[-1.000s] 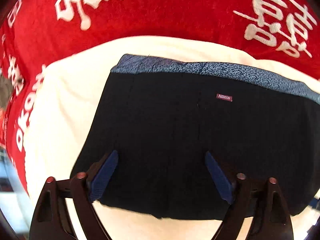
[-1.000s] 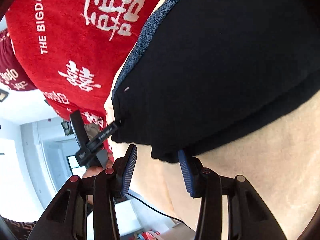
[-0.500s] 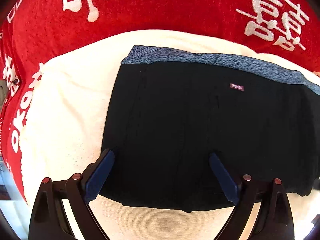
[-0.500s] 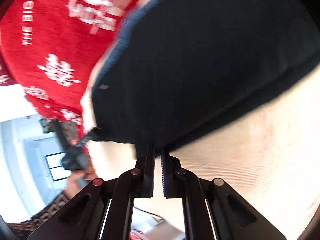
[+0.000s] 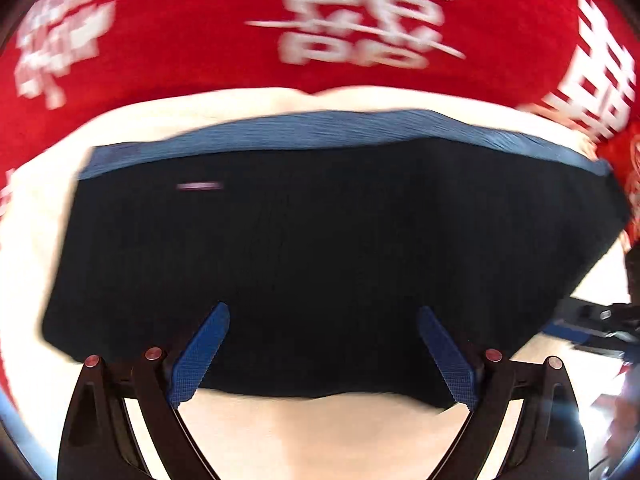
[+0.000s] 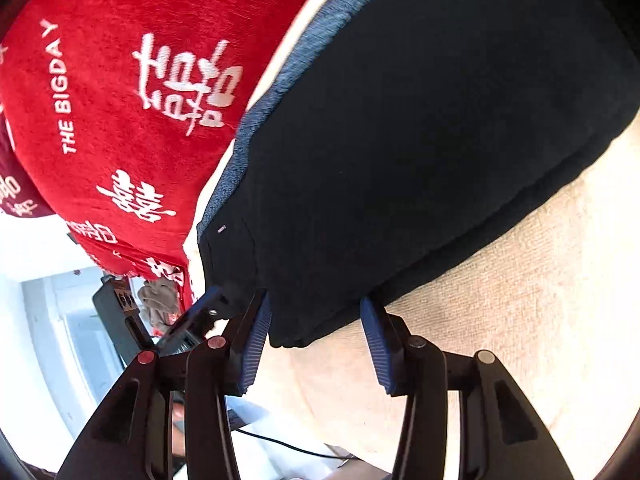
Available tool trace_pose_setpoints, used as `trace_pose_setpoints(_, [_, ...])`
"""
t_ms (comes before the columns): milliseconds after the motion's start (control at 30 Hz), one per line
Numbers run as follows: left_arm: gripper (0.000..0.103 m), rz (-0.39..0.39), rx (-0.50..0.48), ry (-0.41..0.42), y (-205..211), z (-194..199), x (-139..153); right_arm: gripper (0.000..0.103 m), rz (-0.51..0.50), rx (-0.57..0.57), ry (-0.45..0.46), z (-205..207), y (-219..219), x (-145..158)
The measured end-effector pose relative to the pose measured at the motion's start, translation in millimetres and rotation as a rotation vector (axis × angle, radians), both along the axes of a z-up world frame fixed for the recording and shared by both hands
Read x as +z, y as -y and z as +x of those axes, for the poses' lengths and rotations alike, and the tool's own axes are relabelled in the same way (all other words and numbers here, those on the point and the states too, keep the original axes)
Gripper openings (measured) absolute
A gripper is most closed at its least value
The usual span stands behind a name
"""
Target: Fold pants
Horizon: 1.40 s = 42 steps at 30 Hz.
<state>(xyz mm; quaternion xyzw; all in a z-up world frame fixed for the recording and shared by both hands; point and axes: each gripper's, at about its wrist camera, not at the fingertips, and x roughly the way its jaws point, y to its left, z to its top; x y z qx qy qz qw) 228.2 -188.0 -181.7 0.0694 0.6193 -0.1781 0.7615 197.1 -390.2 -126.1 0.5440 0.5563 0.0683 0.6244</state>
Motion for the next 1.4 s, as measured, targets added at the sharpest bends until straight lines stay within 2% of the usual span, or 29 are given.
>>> trace_pose_setpoints(33, [0.097,-0.011,-0.005,-0.010,10,-2,-3,0.033,0.013,-0.014,-0.005,3,-2,-2])
trace_pose_setpoints(67, [0.097,-0.023,-0.011,-0.022,23,-7,-5,0.007,0.007,-0.022,-0.021,2,0,-3])
trace_pose_setpoints(133, [0.097,-0.025,-0.047,-0.049,41,-17,-8,0.007,0.001,-0.018,0.011,6,1,7])
trace_pose_setpoints(167, [0.096,-0.010,-0.073,-0.050,45,-20,-8,0.007,-0.033,0.009,0.046,6,0,19])
trace_pose_setpoints(233, [0.094,0.014,-0.106,-0.027,51,-34,-3,0.005,-0.101,0.047,0.051,-2,-4,30])
trace_pose_setpoints(300, [0.094,0.051,-0.127,-0.030,51,-43,-8,0.005,-0.142,0.055,-0.014,-14,-4,19])
trace_pose_setpoints(400, [0.094,0.044,-0.111,-0.007,48,-52,-9,0.005,-0.139,0.038,-0.058,-26,1,3])
trace_pose_setpoints(500, [0.094,0.072,-0.118,0.018,52,-58,-4,0.006,-0.156,0.084,-0.076,-33,5,7])
trace_pose_setpoints(567, [0.094,0.073,-0.084,0.005,54,-53,4,0.007,-0.182,0.105,-0.068,-41,18,21])
trace_pose_setpoints(600, [0.094,0.052,-0.067,0.002,44,-38,5,0.010,-0.215,0.108,-0.052,-43,25,28])
trace_pose_setpoints(667, [0.094,0.021,-0.033,0.024,47,-31,16,0.018,-0.326,0.119,-0.006,-31,43,49])
trace_pose_setpoints(767, [0.094,0.015,0.002,0.062,60,-5,23,0.032,-0.405,0.141,0.061,4,62,64])
trace_pose_setpoints(867, [0.094,0.023,0.033,0.096,78,31,21,0.032,-0.485,0.184,0.120,46,75,69])
trace_pose_setpoints(933, [0.094,0.044,0.065,0.107,89,53,15,0.031,-0.504,0.206,0.122,70,78,63])
trace_pose_setpoints(1033, [0.094,0.067,0.106,0.128,96,82,6,0.031,-0.530,0.243,0.129,98,77,49])
trace_pose_setpoints(1100, [0.094,0.110,0.132,0.117,100,96,-10,0.031,-0.590,0.292,0.108,115,70,31])
trace_pose_setpoints(1133, [0.094,0.122,0.145,0.101,99,99,-18,0.031,-0.609,0.304,0.099,119,69,24])
trace_pose_setpoints(1233, [0.095,0.095,0.199,0.096,88,106,-32,0.011,-0.676,0.305,0.137,128,79,20])
trace_pose_setpoints(1267, [0.099,0.101,0.207,0.097,87,109,-34,0.009,-0.745,0.299,0.129,129,88,21])
trace_pose_setpoints(1300, [0.099,0.106,0.209,0.100,86,111,-35,0.009,-0.808,0.290,0.102,130,98,21])
trace_pose_setpoints(1333, [0.099,0.109,0.209,0.101,86,113,-35,0.009,-0.825,0.270,0.076,131,112,20])
trace_pose_setpoints(1400, [0.099,0.128,0.210,0.089,86,116,-30,0.011,-0.790,0.202,0.032,126,138,23])
